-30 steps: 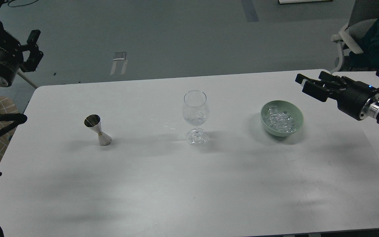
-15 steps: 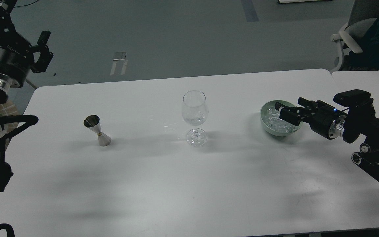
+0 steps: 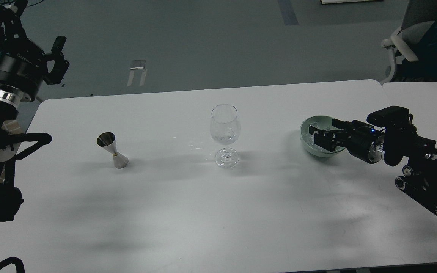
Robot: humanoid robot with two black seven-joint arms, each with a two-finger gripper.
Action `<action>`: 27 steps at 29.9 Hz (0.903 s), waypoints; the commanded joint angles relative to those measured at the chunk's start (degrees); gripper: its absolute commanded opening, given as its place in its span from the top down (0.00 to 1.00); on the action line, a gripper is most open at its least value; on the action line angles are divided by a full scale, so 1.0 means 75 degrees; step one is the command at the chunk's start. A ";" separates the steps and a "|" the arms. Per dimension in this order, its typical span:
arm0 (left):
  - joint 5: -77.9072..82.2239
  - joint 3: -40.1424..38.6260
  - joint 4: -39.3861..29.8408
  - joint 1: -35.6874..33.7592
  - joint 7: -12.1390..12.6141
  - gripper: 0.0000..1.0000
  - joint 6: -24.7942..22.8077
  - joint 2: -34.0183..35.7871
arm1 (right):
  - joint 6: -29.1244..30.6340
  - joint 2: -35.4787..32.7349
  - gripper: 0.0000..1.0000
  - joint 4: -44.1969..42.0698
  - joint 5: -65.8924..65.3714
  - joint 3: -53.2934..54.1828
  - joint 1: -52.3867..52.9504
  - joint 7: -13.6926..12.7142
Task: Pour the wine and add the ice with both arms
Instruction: 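Close the right gripper on ice cubes inside the bowl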
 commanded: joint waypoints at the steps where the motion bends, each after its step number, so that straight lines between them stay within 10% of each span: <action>1: 0.0002 -0.0001 -0.0004 -0.0003 0.0000 0.02 -0.0005 -0.0002 | 0.0012 0.0000 0.25 -0.0097 0.0000 0.0000 -0.0001 -0.0012; 27: 0.0002 0.0011 -0.0004 -0.0027 -0.0011 0.02 0.0006 -0.0014 | 0.0364 -0.0035 0.32 -0.0332 0.0000 -0.0469 0.0421 -0.0012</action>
